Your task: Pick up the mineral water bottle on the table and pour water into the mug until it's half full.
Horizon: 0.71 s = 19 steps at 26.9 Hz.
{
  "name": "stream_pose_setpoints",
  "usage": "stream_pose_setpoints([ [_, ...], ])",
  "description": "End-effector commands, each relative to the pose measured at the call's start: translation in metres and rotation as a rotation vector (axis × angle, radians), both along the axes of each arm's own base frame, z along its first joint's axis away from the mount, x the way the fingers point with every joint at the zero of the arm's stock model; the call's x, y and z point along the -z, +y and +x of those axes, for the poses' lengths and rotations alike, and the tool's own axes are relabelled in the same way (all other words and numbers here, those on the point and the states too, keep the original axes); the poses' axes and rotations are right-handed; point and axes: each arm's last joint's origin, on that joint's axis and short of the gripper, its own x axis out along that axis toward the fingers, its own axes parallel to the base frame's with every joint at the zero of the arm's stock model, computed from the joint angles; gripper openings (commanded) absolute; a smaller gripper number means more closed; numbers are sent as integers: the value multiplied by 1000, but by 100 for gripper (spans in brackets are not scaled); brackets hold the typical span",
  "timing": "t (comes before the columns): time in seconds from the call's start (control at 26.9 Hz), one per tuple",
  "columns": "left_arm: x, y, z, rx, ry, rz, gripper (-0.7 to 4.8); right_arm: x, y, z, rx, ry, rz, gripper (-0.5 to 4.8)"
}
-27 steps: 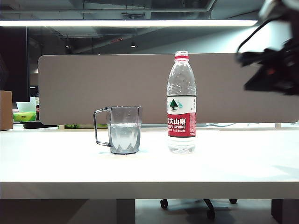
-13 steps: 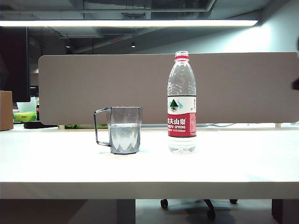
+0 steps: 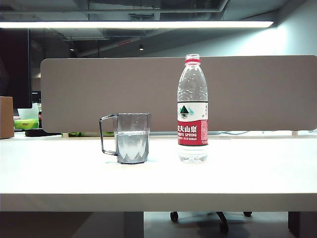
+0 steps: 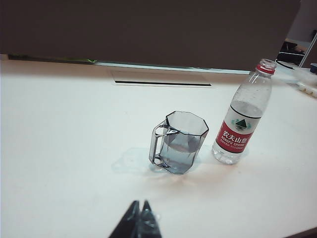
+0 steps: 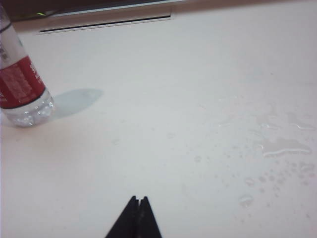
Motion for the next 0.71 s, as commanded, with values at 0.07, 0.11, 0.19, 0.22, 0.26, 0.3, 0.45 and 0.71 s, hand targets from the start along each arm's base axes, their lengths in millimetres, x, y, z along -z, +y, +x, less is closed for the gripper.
stream_pose_setpoints([
  [0.07, -1, 0, 0, 3, -13, 1, -5, 4, -3, -5, 28, 17, 1, -5],
  [0.11, -1, 0, 0, 3, -13, 1, -5, 2, -3, -6, 30, -6, 3, -5],
  [0.19, -1, 0, 0, 3, -13, 1, -5, -2, -3, -8, 30, -51, 5, -5],
  [0.22, -1, 0, 0, 3, -13, 1, -5, -3, -3, -8, 30, -70, 6, -5],
  [0.26, -1, 0, 0, 3, -13, 1, -5, -4, -3, -8, 29, -78, 7, -5],
  [0.3, -1, 0, 0, 3, -11, 1, -5, -5, -3, -8, 26, -83, 7, -5],
  [0.45, -1, 0, 0, 3, -13, 1, -5, -5, -3, -8, 25, -84, 7, -5],
  [0.71, -1, 0, 0, 3, -13, 1, -5, -5, -3, -8, 24, -84, 7, -5],
])
